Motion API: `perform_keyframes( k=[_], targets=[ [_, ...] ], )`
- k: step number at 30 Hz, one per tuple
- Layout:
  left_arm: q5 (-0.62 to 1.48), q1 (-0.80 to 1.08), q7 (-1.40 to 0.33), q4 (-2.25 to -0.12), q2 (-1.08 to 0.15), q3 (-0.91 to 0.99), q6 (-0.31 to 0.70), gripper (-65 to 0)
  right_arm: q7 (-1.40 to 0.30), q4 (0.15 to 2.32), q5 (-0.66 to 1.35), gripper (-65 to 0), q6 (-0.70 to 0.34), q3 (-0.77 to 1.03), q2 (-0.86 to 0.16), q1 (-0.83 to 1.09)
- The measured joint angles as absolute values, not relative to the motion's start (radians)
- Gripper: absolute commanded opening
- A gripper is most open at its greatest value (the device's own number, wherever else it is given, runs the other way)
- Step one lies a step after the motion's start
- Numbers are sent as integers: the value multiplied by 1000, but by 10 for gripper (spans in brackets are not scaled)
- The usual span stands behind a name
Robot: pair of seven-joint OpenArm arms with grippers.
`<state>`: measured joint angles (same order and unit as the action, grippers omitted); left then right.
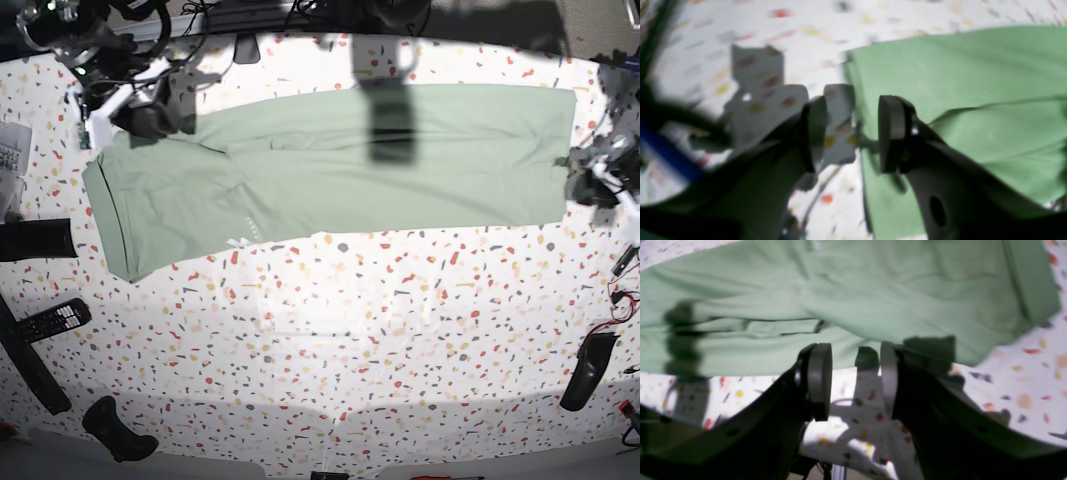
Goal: Fold the T-shirt properly
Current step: 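Grasp the shirt's ends with both grippers and stretch it straight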
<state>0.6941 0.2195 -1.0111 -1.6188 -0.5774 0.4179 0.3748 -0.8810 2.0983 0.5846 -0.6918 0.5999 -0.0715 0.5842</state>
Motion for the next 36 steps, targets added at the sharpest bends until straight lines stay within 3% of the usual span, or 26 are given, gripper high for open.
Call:
perform_keyframes(
  k=[6, 13, 18, 22, 25, 36],
  targets=[
    [820, 280, -1118, -1585, -574, 423, 348, -248, -881, 2101, 596, -415, -692, 601, -72, 579],
    [891, 276, -1008, -1420, -565, 426, 351, -248, -884, 2101, 596, -415, -692, 602, -103, 576],
    [1045, 238, -971, -1245, -554, 430, 463, -248, -885, 2102, 627, -415, -692, 603, -122, 576],
    [1171, 207, -1047, -1147, -552, 434, 532, -248, -911, 2102, 648, -415, -692, 602, -120, 559],
    [1199, 205, -1127, -1139, -551, 433, 611, -248, -912, 2102, 649, -415, -692, 603, -122, 545],
    [1203, 208, -1130, -1139, -551, 433, 622, -248, -918, 2102, 648, -415, -692, 603, -122, 532]
  ],
)
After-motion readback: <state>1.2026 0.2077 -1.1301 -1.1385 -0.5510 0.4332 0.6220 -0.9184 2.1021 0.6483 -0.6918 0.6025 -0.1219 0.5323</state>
